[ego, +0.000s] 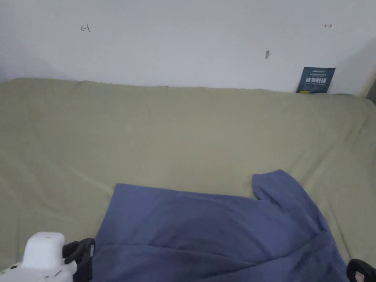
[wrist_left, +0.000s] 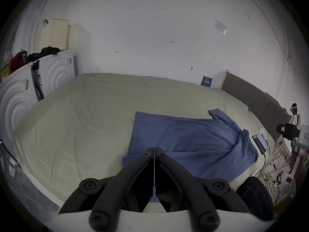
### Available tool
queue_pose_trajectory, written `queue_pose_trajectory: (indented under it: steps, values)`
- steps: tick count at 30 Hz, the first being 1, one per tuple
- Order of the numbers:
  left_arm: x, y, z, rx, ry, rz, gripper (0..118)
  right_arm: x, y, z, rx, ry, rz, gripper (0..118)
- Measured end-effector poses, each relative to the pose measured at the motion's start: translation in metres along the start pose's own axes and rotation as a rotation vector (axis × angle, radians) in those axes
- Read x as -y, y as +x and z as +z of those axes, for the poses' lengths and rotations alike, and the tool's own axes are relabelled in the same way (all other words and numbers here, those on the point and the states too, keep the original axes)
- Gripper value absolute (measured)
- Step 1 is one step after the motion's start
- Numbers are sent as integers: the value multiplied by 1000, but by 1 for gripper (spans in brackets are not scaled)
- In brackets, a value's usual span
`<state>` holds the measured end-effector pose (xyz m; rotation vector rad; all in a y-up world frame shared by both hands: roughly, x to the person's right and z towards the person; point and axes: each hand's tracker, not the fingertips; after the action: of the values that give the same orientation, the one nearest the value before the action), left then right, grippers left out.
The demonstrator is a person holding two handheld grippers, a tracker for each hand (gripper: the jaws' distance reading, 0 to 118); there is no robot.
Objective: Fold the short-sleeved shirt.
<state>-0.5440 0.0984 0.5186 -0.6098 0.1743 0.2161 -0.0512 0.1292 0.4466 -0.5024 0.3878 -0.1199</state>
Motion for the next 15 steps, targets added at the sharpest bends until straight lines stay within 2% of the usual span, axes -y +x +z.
queue_pose_trajectory:
  steps: [1,4,5,6,7,8,9,10,11,15]
  values:
    - [-3,-15,-26,-4,-55,12,0,0,-2,-3,-38,-25,-21,0]
    - [-27,-27,-87,-34,-115,-2,0,4,-7,-14,-4,-40,5,0]
    - [-37,-31,-107,-30,-130,-2,4,5,-7,-17,-1,-49,8,0]
    - [-48,-37,-130,-24,-132,10,25,7,-4,-22,7,-62,8,0]
    - [-60,-41,-153,-29,-159,16,84,8,-2,-26,9,-73,4,0]
    - [-70,-45,-174,-56,-194,-8,112,10,-1,-28,11,-86,-3,0]
    - [-79,-46,-199,-106,-253,-59,115,11,0,-31,15,-97,-10,0]
    - [-86,-47,-219,-164,-282,-97,111,11,6,-36,9,-104,-18,0]
    - [-93,-49,-230,-174,-219,-135,111,12,8,-39,13,-116,-20,0]
    - [-104,-62,-293,-166,-299,-62,111,10,19,-52,50,-152,-20,0]
